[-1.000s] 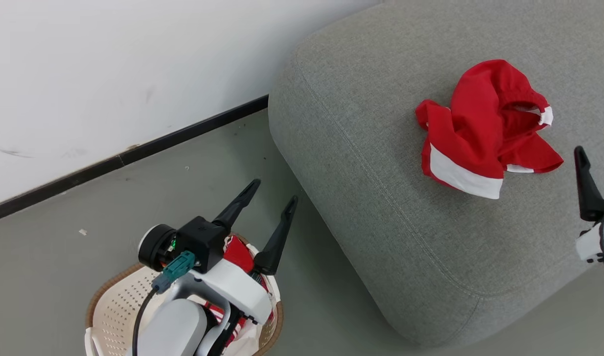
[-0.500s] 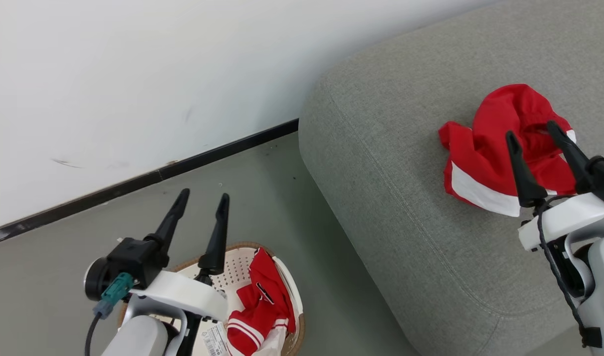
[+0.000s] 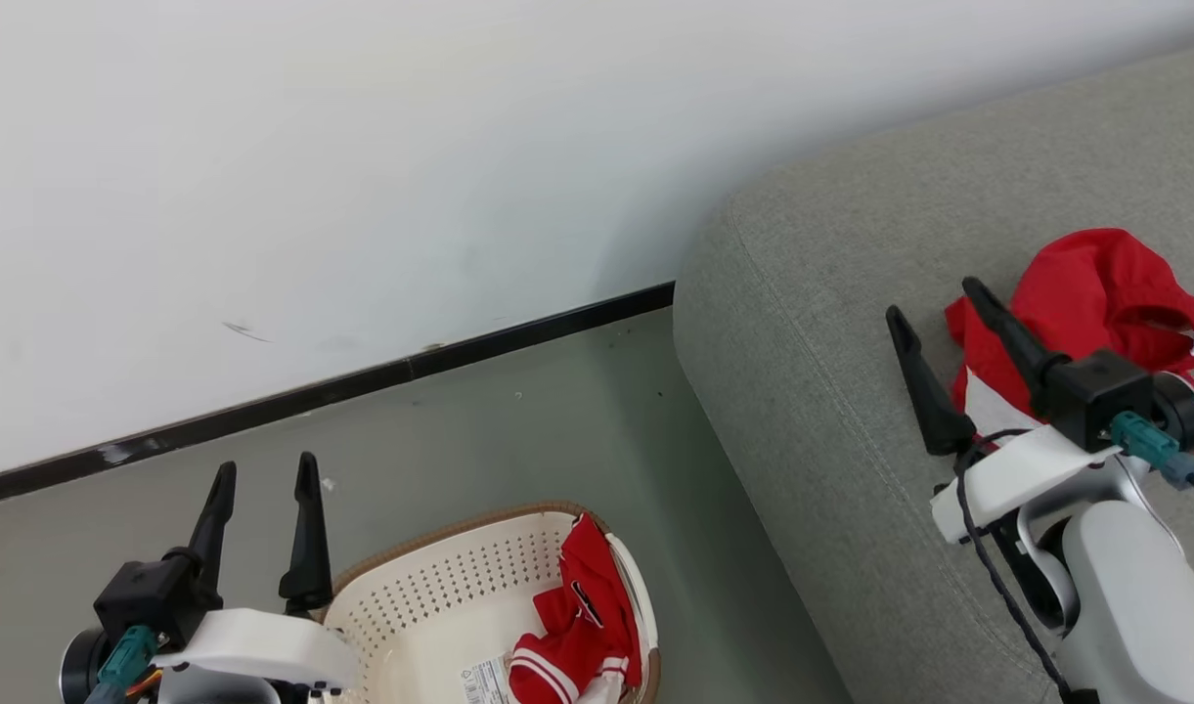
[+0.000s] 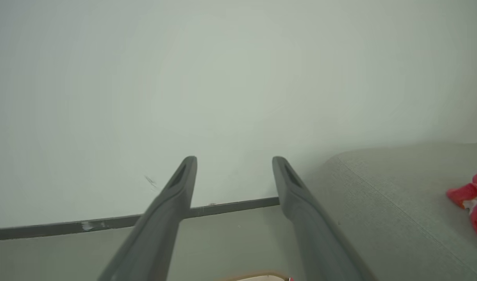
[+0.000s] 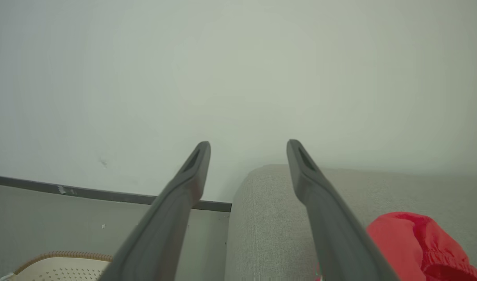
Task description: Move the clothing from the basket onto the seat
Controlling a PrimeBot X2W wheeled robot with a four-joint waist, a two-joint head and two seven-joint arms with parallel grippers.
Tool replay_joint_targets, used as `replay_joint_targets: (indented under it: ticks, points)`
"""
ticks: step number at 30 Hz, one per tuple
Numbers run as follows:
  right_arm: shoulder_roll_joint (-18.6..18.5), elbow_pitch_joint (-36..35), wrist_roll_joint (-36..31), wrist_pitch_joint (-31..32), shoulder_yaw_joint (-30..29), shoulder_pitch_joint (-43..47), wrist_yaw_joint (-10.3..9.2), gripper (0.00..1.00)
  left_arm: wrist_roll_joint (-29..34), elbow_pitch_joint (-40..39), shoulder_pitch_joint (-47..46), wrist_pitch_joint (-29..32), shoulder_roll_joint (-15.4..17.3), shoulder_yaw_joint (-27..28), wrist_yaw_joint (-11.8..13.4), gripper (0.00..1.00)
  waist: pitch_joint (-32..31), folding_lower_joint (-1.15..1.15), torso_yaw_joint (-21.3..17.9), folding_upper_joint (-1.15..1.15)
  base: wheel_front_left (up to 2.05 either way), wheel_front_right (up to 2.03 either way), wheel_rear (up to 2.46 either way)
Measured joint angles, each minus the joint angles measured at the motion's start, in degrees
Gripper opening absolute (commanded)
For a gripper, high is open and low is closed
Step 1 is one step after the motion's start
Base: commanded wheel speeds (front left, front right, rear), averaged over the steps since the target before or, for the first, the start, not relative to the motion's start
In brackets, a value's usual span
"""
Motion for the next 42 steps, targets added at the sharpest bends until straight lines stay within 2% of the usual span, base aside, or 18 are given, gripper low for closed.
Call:
replay_joint_targets:
  ticks: [15, 29, 42]
  points:
    - [2.72, -2.27, -1.96, 0.0, -1.04, 7.28, 0.0, 1.0, 0.68, -0.53, 5.56, -0.52, 0.58, 1.04, 1.45, 1.0, -3.39, 0.0, 5.0, 0.0, 0.0, 0.0, 0.0]
    - [5.35, -5.88, -2.27, 0.0, -6.12, 16.86, 0.0, 1.0, 2.0, -0.35, 8.1, -0.53, 0.4, 0.57, 1.69, 1.0, -5.48, 0.0, 9.1, 0.0, 0.0, 0.0, 0.0]
    - [6.14, -7.54, -2.25, 0.0, -5.78, 20.18, 0.0, 1.0, 2.12, -0.11, 8.12, -0.53, 0.6, 1.51, 1.94, 1.0, -5.62, 0.0, 9.94, 0.0, 0.0, 0.0, 0.0]
